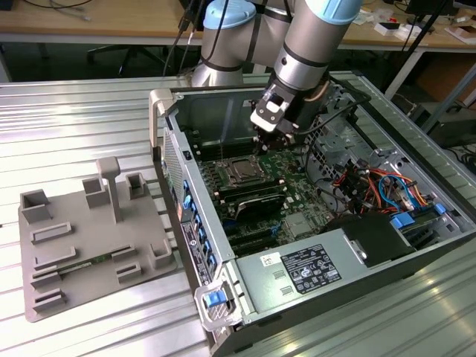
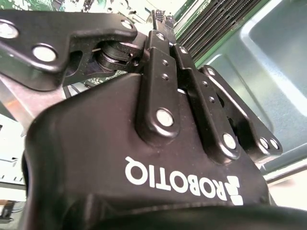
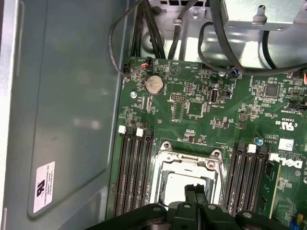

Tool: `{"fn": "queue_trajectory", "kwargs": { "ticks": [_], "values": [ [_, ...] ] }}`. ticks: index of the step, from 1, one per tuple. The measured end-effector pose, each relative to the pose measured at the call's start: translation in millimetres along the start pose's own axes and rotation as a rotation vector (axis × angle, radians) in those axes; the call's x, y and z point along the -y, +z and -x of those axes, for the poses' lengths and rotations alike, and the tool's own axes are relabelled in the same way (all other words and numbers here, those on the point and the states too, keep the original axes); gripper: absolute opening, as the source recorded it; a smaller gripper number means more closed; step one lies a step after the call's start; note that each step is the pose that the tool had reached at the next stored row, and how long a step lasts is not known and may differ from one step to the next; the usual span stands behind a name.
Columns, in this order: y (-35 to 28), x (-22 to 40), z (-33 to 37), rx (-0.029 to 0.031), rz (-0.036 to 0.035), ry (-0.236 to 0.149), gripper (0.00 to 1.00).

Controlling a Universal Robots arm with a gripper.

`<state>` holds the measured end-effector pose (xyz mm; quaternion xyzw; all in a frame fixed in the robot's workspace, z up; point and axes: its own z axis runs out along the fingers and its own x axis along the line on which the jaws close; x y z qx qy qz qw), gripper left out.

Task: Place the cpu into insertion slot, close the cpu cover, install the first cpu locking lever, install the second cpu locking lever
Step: 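Install the first cpu locking lever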

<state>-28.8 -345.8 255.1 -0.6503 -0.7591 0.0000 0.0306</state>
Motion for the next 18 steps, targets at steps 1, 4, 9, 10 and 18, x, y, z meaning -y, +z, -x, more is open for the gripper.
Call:
{"fn": "queue_trajectory", "kwargs": {
  "ticks": [1, 4, 9, 10, 18],
  "values": [
    [0.0, 0.0, 0.0, 0.0003, -0.0003, -0.007, 0.11],
    [0.0, 0.0, 0.0, 0.0010, -0.0011, -0.025, 0.11],
    [0.0, 0.0, 0.0, 0.0012, -0.0015, -0.030, 0.11],
    [0.0, 0.0, 0.0, 0.0012, -0.0015, -0.030, 0.11],
    [0.0, 0.0, 0.0, 0.0014, -0.0016, -0.033, 0.11]
  ]
}}
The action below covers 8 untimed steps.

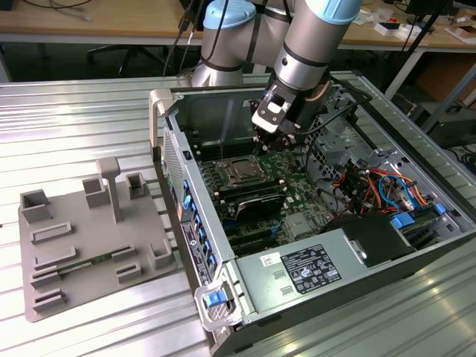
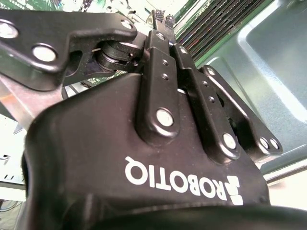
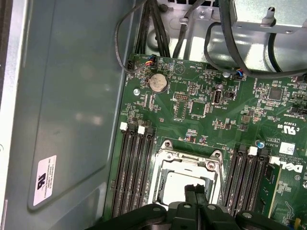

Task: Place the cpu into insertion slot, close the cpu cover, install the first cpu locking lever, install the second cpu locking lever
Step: 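Install the first cpu locking lever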

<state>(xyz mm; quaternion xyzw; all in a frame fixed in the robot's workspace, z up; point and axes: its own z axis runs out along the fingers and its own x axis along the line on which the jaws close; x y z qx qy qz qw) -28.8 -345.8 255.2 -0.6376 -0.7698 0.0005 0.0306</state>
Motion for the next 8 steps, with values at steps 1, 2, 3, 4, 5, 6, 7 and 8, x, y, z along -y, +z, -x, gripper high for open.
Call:
{"fn": "queue_trajectory", "kwargs": {
  "ticks": [1, 2, 3, 4, 5, 6, 7, 8],
  "values": [
    [0.0, 0.0, 0.0, 0.0000, -0.0001, -0.002, 0.11],
    [0.0, 0.0, 0.0, 0.0001, -0.0002, -0.004, 0.11],
    [0.0, 0.0, 0.0, 0.0002, -0.0003, -0.008, 0.11],
    [0.0, 0.0, 0.0, 0.0003, -0.0004, -0.011, 0.11],
    [0.0, 0.0, 0.0, 0.0004, -0.0006, -0.012, 0.11],
    [0.0, 0.0, 0.0, 0.0004, -0.0006, -0.014, 0.11],
    [0.0, 0.0, 0.0, 0.0006, -0.0007, -0.016, 0.11],
    [0.0, 0.0, 0.0, 0.0006, -0.0008, -0.018, 0.11]
  ]
}}
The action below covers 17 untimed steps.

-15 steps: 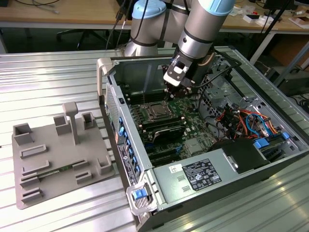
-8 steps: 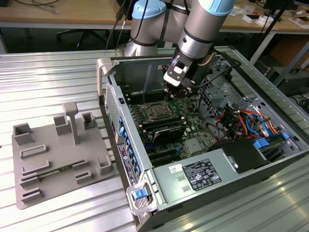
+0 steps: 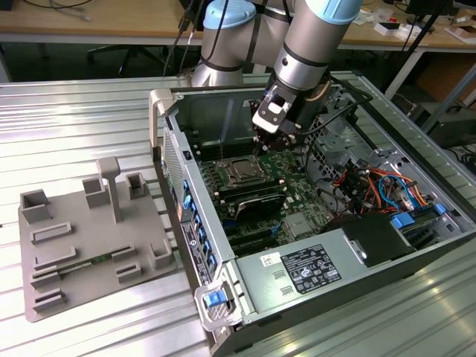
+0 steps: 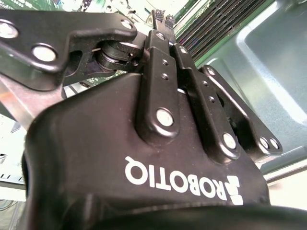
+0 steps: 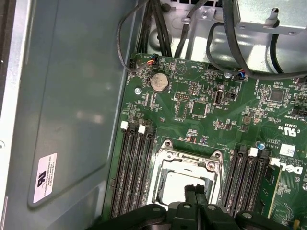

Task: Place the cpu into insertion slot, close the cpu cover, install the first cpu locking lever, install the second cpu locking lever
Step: 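Install the first cpu locking lever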

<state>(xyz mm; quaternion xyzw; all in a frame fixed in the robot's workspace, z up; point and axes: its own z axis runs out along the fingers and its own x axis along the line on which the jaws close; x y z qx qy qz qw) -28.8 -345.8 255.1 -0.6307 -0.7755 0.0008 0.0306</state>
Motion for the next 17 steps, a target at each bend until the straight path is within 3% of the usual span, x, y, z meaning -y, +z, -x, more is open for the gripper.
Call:
{"fn": "queue_trajectory", "kwargs": {
  "ticks": [17],
  "values": [
    [0.0, 0.0, 0.0, 0.0006, -0.0011, -0.026, 0.11]
  ]
}}
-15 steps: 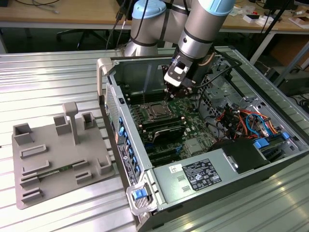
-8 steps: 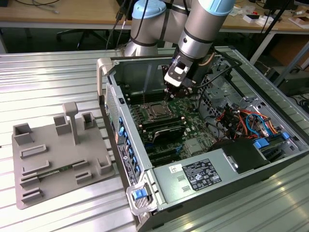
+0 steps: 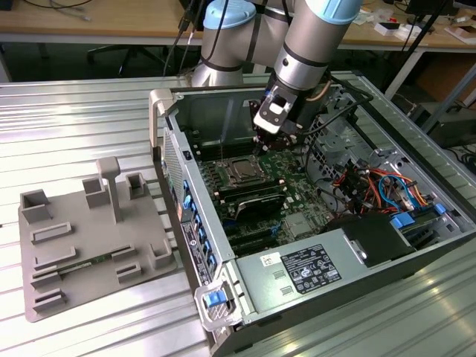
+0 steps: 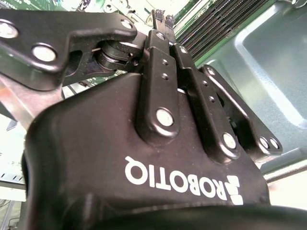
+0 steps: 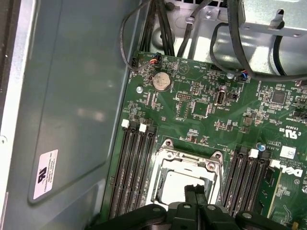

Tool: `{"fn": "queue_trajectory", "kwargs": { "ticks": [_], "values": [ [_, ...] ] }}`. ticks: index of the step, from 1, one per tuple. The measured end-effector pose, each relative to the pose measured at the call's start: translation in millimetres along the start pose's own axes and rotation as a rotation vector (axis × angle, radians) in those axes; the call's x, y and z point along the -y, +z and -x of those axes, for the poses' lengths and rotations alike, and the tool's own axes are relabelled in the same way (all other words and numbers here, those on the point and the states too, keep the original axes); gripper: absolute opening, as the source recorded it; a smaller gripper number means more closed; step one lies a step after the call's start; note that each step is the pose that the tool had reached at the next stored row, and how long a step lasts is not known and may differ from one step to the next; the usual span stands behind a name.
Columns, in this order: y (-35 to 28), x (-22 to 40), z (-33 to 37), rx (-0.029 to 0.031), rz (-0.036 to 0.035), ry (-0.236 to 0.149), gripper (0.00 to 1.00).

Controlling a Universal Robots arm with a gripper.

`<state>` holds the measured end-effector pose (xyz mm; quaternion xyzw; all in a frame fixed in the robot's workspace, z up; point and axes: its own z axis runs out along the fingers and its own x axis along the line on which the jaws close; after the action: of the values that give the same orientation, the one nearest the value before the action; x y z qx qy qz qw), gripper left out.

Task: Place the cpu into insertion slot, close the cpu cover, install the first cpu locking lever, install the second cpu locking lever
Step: 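Install the first cpu locking lever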

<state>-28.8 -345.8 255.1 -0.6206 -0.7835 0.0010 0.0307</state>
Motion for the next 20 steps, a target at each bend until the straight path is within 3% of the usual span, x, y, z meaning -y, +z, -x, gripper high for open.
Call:
{"fn": "queue_trajectory", "kwargs": {
  "ticks": [20],
  "values": [
    [0.0, 0.0, 0.0, 0.0009, -0.0014, -0.032, 0.11]
  ]
}}
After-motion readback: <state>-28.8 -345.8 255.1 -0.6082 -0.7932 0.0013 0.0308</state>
